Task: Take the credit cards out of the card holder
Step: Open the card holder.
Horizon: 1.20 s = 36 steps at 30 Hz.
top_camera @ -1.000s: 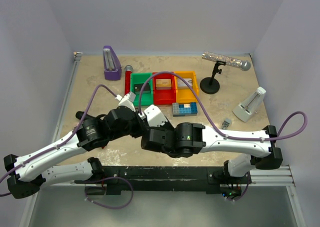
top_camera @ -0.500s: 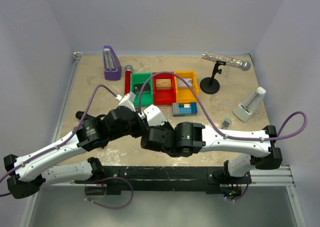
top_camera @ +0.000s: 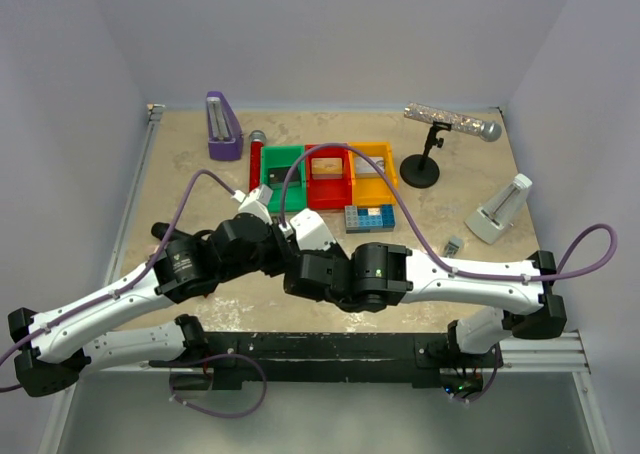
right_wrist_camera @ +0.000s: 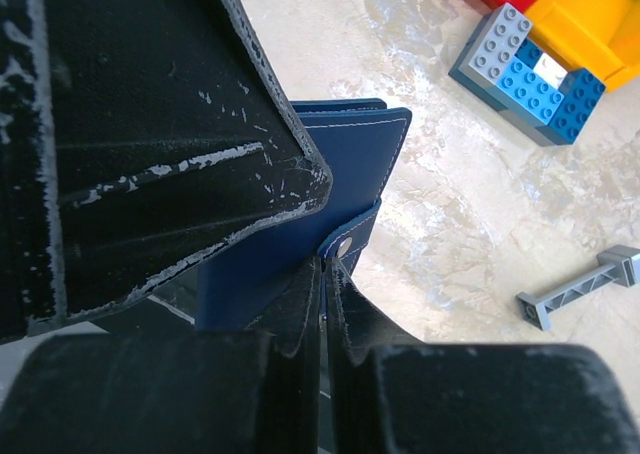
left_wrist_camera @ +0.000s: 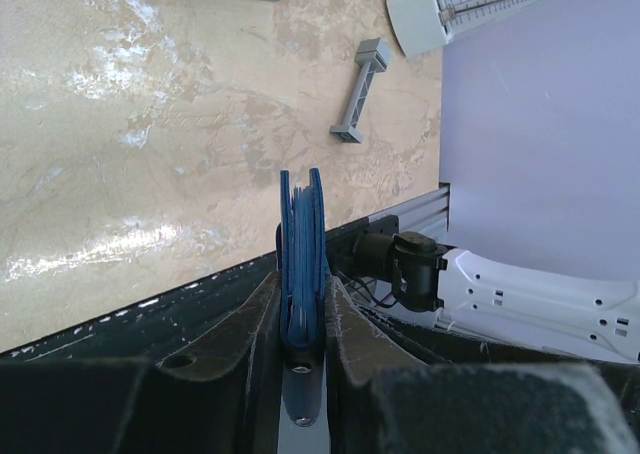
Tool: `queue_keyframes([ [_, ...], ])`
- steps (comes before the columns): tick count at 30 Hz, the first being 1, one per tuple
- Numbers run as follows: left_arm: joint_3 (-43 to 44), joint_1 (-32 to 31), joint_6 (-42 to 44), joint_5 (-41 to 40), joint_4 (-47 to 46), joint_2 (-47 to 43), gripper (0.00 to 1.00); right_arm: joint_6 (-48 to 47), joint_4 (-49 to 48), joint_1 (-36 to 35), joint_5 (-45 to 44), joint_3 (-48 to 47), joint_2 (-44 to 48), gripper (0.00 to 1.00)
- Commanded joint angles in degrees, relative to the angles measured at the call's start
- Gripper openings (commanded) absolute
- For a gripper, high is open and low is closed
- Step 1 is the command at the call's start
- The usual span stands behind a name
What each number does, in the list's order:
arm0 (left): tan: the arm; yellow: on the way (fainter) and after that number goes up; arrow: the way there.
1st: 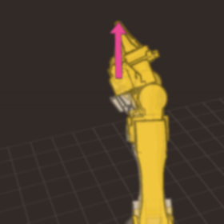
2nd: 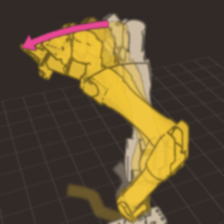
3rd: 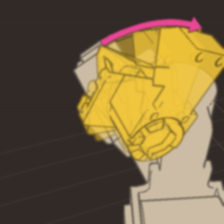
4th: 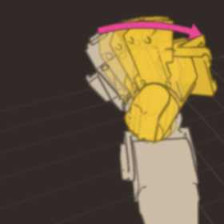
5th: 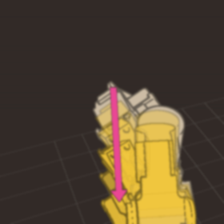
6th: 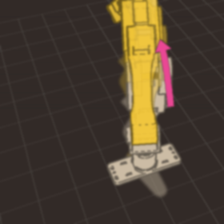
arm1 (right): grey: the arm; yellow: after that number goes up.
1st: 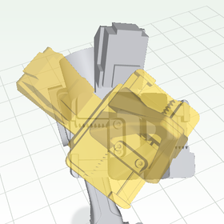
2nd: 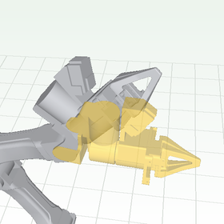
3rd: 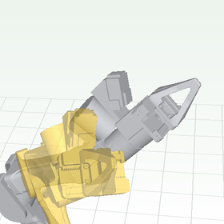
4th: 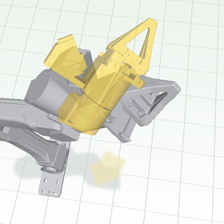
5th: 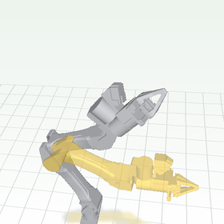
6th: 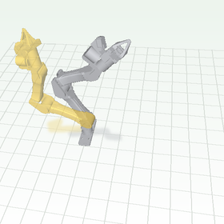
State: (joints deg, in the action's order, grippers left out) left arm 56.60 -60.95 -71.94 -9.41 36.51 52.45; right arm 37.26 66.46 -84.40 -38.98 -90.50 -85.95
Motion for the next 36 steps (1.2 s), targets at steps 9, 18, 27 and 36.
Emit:
queue_keyframes([
  [9,1.67,-1.37,-0.48,3.17,-7.25,-1.91,0.0,2.56,0.87,1.78,-0.83,2.96,2.89,0.0],
  [18,0.97,-1.37,-0.65,2.2,-6.63,-2.09,0.0,4.67,2.45,2.13,-3.2,3.92,4.65,0.0],
  [27,0.44,-1.37,-0.48,1.59,-6.1,-1.73,0.0,6.69,4.29,2.93,-5.05,4.81,6.85,0.0],
  [36,-0.44,-1.37,-0.74,1.24,-5.84,-2.61,0.0,7.04,4.47,3.45,-5.4,5.24,7.73,0.0],
])
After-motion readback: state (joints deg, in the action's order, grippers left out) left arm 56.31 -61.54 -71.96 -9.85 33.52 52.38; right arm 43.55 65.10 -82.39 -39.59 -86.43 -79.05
